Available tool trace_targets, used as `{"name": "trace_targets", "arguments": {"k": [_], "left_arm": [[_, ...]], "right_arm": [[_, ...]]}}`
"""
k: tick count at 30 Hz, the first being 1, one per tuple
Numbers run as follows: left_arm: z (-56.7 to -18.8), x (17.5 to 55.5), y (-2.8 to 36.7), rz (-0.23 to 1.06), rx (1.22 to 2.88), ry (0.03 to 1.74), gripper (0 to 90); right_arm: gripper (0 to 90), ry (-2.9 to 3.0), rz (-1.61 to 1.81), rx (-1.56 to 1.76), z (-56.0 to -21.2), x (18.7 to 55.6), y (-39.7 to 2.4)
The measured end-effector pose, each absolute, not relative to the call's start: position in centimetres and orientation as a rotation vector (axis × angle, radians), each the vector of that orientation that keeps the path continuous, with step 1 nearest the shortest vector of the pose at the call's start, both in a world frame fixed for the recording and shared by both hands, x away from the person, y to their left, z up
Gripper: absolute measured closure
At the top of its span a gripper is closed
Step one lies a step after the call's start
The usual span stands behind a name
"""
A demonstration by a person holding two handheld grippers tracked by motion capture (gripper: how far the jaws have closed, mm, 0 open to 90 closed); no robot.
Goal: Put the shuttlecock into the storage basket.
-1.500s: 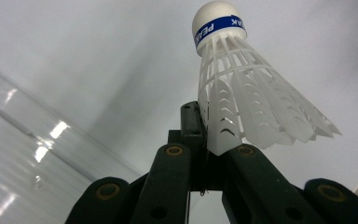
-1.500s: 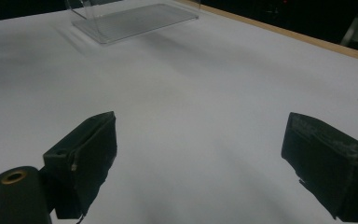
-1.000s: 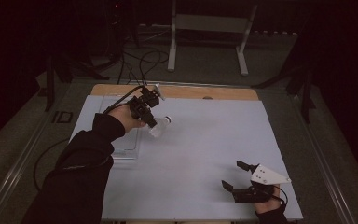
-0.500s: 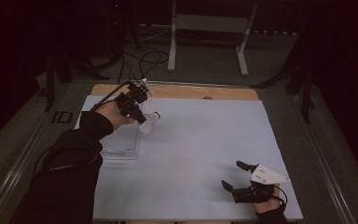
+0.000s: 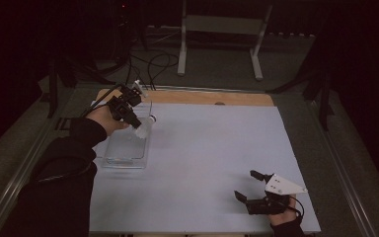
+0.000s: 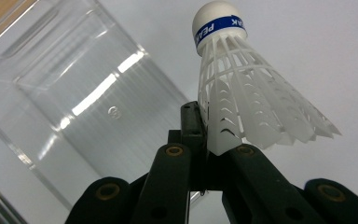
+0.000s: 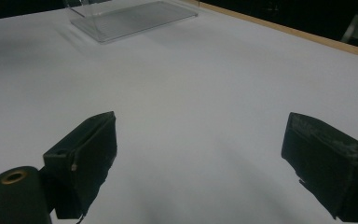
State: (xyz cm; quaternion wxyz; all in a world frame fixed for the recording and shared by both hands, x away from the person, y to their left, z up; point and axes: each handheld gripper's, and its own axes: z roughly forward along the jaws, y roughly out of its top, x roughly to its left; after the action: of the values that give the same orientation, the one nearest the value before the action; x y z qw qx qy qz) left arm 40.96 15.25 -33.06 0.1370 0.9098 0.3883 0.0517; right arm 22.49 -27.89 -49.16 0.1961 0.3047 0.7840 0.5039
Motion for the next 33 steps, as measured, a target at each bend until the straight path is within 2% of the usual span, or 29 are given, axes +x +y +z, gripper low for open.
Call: {"name": "trace_targets", "arguments": {"k": [12,24,33], "left_arm": [[-33.1,41.4,18.0,0.171,2.567,1.237,90.0],[-33.7,41.9,18.3,0.199,2.52,1.281,90.0],[-35.6,42.4,18.3,0.197,2.488,1.311,90.0]], "right_arm": [[10.4,2.199,1.409,0.855,-49.2,22.5,-27.9],[10.4,2.202,1.406,0.848,-49.1,22.5,-27.8],[10.4,2.205,1.404,0.843,-49.1,22.5,-27.8]]}}
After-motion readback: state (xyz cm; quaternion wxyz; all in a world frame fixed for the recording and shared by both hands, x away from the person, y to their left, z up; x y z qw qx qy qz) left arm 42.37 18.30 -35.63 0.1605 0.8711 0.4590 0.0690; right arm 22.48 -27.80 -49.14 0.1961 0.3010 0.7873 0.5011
